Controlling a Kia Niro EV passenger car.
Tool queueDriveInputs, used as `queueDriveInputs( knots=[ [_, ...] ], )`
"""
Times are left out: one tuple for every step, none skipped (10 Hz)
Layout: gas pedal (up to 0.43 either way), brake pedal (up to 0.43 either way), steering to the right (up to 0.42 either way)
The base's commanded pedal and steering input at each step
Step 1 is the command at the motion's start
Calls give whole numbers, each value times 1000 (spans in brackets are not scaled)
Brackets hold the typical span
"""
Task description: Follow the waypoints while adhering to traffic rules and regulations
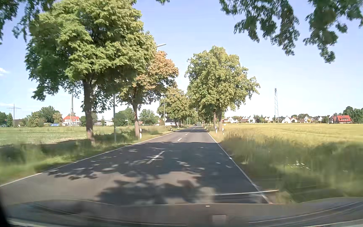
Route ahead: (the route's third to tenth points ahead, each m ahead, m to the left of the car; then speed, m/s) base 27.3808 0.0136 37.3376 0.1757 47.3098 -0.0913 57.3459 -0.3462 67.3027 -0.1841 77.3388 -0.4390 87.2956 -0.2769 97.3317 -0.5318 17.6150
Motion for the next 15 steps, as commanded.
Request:
queueDriveInputs(
  knots=[
    [248, 6, 2],
    [248, 6, 2],
    [248, 6, 3],
    [248, 6, 2],
    [248, 6, 2],
    [240, 6, 2],
    [240, 6, 2],
    [240, 6, 2],
    [240, 6, 1],
    [240, 6, 1],
    [228, 6, 1],
    [220, 6, 3],
    [220, 6, 2],
    [220, 6, 3],
    [209, 6, 3]
  ],
)
